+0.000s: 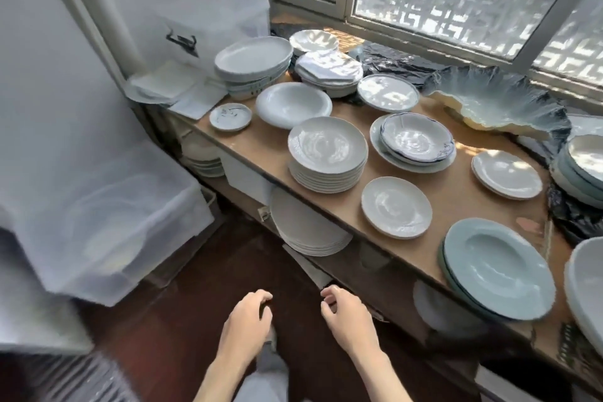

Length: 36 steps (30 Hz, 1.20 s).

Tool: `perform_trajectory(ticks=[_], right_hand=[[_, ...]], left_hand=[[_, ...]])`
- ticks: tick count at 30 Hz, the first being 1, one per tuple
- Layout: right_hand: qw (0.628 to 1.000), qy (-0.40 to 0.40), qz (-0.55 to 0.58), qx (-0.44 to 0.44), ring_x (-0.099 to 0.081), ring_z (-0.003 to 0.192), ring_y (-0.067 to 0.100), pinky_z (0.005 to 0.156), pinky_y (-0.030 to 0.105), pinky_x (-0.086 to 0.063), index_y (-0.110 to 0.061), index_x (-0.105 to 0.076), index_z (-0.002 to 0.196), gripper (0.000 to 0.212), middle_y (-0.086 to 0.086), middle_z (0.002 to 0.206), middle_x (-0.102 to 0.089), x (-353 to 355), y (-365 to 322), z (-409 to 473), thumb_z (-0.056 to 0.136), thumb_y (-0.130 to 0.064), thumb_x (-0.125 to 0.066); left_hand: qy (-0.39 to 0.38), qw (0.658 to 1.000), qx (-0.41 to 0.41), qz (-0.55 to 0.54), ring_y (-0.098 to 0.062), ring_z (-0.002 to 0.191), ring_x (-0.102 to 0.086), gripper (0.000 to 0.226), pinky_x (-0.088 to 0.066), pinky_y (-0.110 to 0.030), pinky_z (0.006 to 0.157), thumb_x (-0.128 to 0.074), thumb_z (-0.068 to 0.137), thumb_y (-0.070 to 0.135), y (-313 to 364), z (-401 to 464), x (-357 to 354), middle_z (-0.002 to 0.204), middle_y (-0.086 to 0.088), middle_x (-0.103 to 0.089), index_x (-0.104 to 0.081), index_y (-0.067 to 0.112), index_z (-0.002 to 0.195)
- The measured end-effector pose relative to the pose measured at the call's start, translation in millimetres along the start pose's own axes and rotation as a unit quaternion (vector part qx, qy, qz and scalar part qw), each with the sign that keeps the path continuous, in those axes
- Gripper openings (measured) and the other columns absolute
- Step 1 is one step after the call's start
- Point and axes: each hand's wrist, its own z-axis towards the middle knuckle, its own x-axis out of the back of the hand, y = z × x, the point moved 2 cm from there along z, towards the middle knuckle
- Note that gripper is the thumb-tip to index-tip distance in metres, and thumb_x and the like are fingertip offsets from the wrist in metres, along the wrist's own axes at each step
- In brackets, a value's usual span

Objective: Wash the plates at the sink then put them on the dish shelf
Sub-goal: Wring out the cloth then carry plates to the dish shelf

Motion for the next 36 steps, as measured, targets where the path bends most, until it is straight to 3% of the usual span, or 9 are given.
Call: perform_trajectory(ticks=[13, 21, 26, 30, 36], right_hand=[[0.97, -0.098, -0.106, 0.197, -0.066, 0.099, 0.004, 0.085, 0.026, -0.05, -0.036, -0.064, 0.119, 0.025, -0.018, 0.107, -0.07, -123, -187, -64, 0.096, -0.039, -0.053], [0.916, -0.173, -0.161, 0.325, -0.069, 0.095, 0.013, 0.082, 0.034, -0.054, -0.033, -0.064, 0.113, 0.022, -0.011, 0.105, -0.071, -244, -338, -161, 0.094, -0.036, -0.054], [0.851, -0.234, -0.212, 0.419, -0.068, 0.097, 0.028, 0.081, 0.039, -0.051, -0.023, -0.062, 0.108, 0.02, -0.003, 0.106, -0.071, -315, -422, -233, 0.095, -0.032, -0.05], [0.785, -0.284, -0.236, 0.497, -0.07, 0.105, 0.025, 0.086, 0.036, -0.052, -0.028, -0.068, 0.119, 0.028, -0.004, 0.114, -0.075, -366, -474, -298, 0.095, -0.026, -0.052], [0.659, -0.336, -0.281, 0.612, -0.072, 0.104, 0.026, 0.086, 0.038, -0.053, -0.03, -0.066, 0.118, 0.024, -0.002, 0.11, -0.077, -444, -513, -399, 0.099, -0.036, -0.052]], left_hand=[[0.173, 0.972, 0.149, -0.059, -0.014, 0.111, -0.067, 0.026, -0.048, -0.031, 0.095, -0.061, 0.096, 0.014, -189, -129, 103, 0.115, 0.011, -0.069, -0.07, 0.027, 0.116], [0.267, 0.927, 0.242, -0.107, -0.005, 0.093, -0.066, 0.026, -0.055, -0.025, 0.084, -0.062, 0.098, 0.013, -342, -244, 173, 0.112, 0.012, -0.072, -0.071, 0.026, 0.119], [0.336, 0.871, 0.314, -0.173, 0.001, 0.078, -0.058, 0.026, -0.055, -0.019, 0.084, -0.064, 0.097, 0.002, -415, -324, 199, 0.111, 0.008, -0.069, -0.07, 0.018, 0.118], [0.392, 0.802, 0.393, -0.22, -0.001, 0.077, -0.064, 0.025, -0.058, -0.017, 0.076, -0.068, 0.095, 0.001, -458, -406, 191, 0.092, 0.015, -0.07, -0.071, 0.019, 0.113], [0.429, 0.69, 0.542, -0.215, -0.011, 0.101, -0.071, 0.019, -0.056, -0.032, 0.08, -0.058, 0.099, 0.025, -490, -524, 166, 0.103, 0.017, -0.074, -0.066, 0.036, 0.113]])
